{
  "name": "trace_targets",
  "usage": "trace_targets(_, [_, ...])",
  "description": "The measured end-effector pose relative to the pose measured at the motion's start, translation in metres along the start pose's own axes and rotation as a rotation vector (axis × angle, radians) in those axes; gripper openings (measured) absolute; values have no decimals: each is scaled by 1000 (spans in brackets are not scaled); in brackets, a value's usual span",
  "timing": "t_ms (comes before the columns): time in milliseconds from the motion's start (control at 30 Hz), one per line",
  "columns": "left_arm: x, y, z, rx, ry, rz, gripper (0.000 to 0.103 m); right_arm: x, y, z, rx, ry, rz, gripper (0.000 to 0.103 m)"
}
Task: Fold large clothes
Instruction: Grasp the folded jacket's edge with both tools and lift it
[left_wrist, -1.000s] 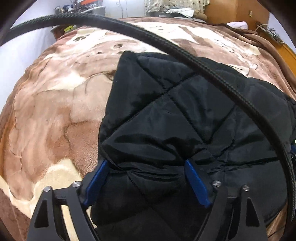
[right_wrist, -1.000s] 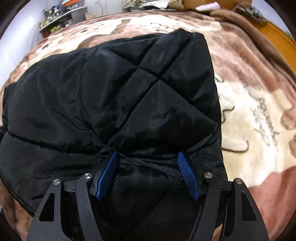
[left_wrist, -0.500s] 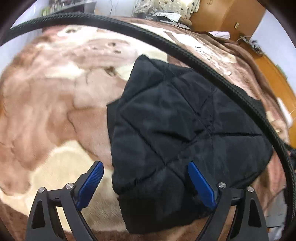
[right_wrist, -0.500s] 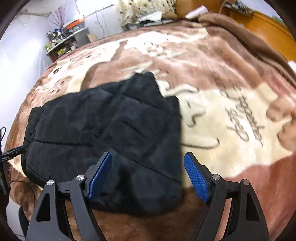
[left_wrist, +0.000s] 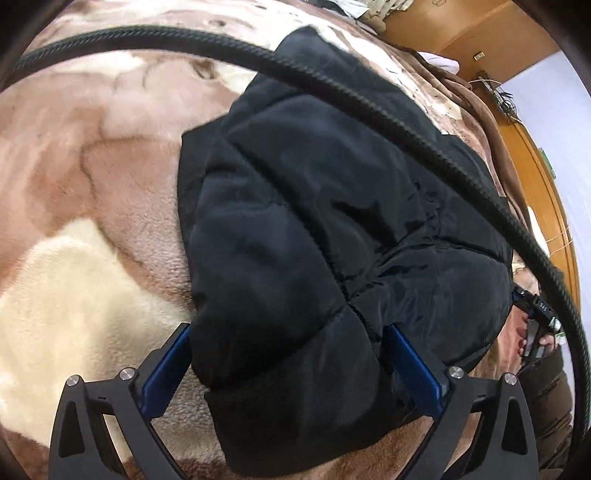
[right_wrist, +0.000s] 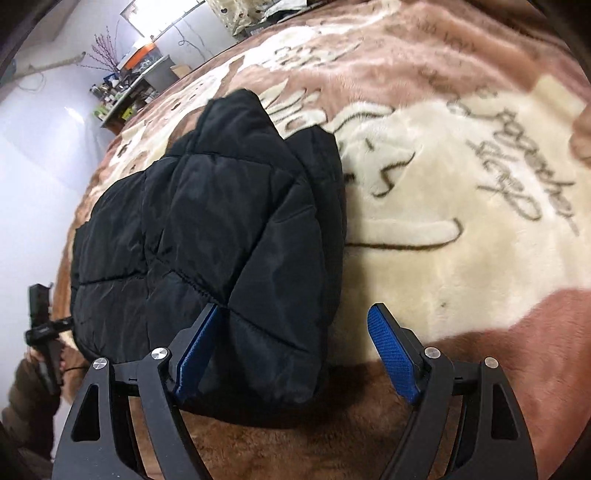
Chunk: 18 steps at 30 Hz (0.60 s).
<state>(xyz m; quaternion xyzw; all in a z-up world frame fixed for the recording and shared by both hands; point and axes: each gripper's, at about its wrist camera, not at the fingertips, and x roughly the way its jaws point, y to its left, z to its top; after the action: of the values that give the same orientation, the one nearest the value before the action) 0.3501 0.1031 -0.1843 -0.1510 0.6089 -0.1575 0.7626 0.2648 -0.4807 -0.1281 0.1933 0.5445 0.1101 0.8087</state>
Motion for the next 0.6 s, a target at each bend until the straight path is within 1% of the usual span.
trace_targets(33, [4,2,1,-9,6,-6,103,4,-4,2,10,11,9,91])
trace_targets(100, [9,5,2,-30,14,-17,103,10,-10,5,17,30,15,98])
trace_targets(167, [15,6,3,-29,24,-24,103,16,-13,8,13,53,45,99])
trace_targets(300, [28,7,9,-51,53,-48,103,27,-19,11,21,62,136,99])
trace_targets(433, [37,12,10,-58,67,-70,103,46,-25,17,40,89,248,99])
trace_targets(533, [43,12,12,-65,83,-77,103,55,-22,16,20,107,290,99])
trace_targets(600, [46,10,14,-60,87,-72,103,60,-19,17,13,117,287,98])
